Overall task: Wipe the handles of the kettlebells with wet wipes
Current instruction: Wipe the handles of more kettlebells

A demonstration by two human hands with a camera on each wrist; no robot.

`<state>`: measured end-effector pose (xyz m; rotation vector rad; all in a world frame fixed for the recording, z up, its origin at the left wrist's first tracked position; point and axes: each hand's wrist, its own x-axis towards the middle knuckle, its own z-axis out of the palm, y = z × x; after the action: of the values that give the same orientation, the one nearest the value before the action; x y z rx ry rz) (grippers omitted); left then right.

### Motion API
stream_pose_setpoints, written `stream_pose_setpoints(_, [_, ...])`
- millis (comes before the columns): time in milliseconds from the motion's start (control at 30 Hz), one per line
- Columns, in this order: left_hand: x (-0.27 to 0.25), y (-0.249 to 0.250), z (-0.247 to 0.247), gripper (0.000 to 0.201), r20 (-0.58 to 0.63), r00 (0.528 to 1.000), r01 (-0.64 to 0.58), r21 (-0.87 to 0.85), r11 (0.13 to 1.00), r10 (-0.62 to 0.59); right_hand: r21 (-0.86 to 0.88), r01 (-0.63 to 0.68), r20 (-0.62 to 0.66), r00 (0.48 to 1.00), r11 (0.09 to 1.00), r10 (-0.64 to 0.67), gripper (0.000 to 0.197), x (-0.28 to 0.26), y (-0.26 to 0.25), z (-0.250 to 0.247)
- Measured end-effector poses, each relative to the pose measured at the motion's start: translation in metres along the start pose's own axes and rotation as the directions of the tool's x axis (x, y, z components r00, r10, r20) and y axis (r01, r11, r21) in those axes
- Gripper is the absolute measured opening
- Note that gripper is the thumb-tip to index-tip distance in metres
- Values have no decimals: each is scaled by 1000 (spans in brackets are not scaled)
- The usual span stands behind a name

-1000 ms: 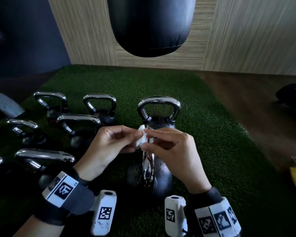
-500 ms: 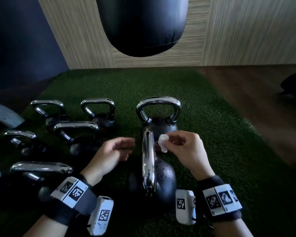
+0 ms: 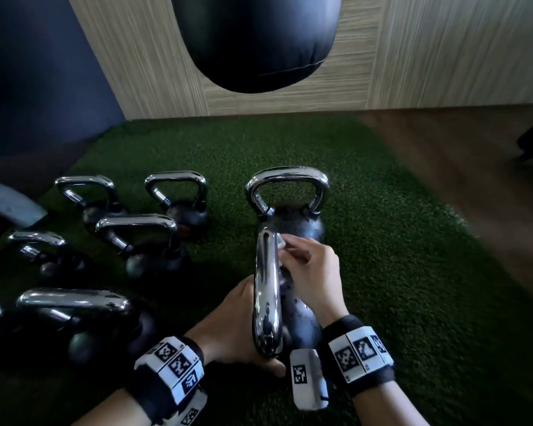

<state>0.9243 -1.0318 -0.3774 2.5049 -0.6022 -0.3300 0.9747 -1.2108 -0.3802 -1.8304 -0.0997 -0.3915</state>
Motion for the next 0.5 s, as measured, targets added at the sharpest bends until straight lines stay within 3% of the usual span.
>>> stream_pose_setpoints(200, [1,-4,2,142,-8,999,41,-36,999,-41,44,-95,108,990,995,90,32,6,7,-3])
stream_pose_setpoints(300, [0,-3,3,137,9,999,53,-31,998,-53,97,15,58,998,995,-21,31,4,-5,-3])
stream_pose_setpoints(367, [0,-8,6,144,-30,997,68,-122,990,-73,153,100,36,994,983,-107,32,0,-19,-8])
stream_pose_setpoints(500, [1,-15,10,157,-30,996,83,-73,994,-85,84,251,95,961,964,-258,31,-15,-31,-30])
